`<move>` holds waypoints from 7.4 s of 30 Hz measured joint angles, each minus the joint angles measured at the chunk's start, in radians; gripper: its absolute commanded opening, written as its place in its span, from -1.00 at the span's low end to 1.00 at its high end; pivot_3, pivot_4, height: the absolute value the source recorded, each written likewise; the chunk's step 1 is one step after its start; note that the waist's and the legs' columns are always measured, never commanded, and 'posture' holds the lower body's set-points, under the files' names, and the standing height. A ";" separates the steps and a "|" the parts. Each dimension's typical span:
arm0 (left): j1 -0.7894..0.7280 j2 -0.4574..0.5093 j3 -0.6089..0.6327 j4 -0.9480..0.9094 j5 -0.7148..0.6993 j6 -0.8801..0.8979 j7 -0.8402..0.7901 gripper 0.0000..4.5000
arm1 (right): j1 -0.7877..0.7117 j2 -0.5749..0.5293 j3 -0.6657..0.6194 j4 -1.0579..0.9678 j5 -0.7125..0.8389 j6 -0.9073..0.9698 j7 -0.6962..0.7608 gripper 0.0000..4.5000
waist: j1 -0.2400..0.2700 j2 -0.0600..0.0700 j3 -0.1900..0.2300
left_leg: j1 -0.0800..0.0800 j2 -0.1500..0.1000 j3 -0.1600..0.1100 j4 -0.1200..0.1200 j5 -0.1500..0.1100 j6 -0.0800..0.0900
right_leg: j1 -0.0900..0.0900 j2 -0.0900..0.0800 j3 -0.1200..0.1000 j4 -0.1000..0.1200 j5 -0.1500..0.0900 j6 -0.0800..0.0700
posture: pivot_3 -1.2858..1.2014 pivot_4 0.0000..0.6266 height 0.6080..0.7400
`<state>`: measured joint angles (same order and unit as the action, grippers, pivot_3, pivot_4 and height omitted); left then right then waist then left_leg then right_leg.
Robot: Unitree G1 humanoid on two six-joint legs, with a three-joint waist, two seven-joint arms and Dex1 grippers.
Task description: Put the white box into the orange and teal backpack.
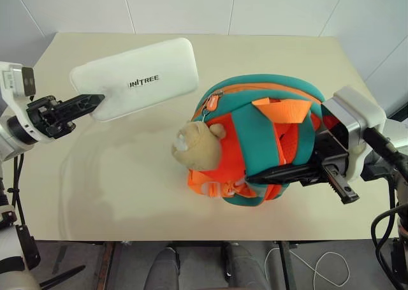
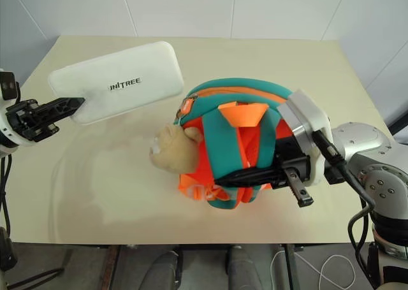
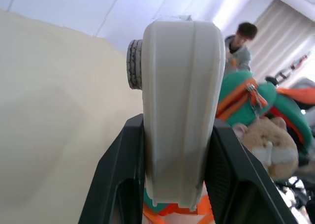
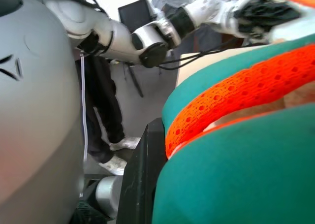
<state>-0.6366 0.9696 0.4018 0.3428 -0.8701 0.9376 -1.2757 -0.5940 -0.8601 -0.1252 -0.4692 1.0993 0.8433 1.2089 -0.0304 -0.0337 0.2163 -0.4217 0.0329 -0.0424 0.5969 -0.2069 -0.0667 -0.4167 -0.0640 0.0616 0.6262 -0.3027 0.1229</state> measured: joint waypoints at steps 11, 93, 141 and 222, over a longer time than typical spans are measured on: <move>0.018 0.093 -0.035 -0.043 0.052 -0.121 -0.197 -0.45 | 0.051 0.012 0.003 0.007 -0.028 -0.018 0.007 -1.00 | 0.002 0.000 0.000 | 0.000 0.000 0.000 0.002 0.000 0.000 | 0.000 0.000 0.000 0.001 0.000 0.000 | 0.03 -0.52 1.00; -0.401 -0.028 -0.529 -0.382 0.396 0.002 -0.017 0.99 | 0.005 0.110 0.111 0.098 -0.184 -0.081 0.024 -1.00 | -0.001 0.001 0.001 | 0.001 0.000 -0.002 0.018 0.000 0.002 | 0.004 0.003 0.002 0.015 0.001 0.003 | 0.03 -0.52 1.00; -0.227 -0.073 -0.241 -0.704 -0.162 0.359 0.452 -0.89 | 0.067 0.165 0.075 0.069 -0.180 -0.128 -0.021 -1.00 | 0.000 0.001 0.001 | 0.002 -0.001 -0.003 0.021 0.000 0.001 | 0.005 0.003 0.003 0.017 0.001 0.003 | 0.03 -0.52 1.00; 0.288 -0.143 0.221 -0.244 0.086 -0.401 -0.063 1.00 | 0.508 -0.167 -0.477 0.309 -0.362 -0.391 0.090 0.99 | 0.003 0.000 0.000 | 0.005 0.000 0.000 0.018 0.000 0.002 | 0.009 0.001 0.002 0.008 0.000 -0.002 | 0.03 -0.52 1.00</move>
<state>-0.3488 0.8269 0.6225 0.0988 -0.7838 0.5364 -1.3385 -0.0859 -1.0268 -0.6026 -0.1602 0.7373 0.4524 1.2994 -0.0271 -0.0332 0.2164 -0.4172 0.0328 -0.0424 0.6146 -0.2067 -0.0643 -0.4078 -0.0631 0.0633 0.6345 -0.3026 0.1212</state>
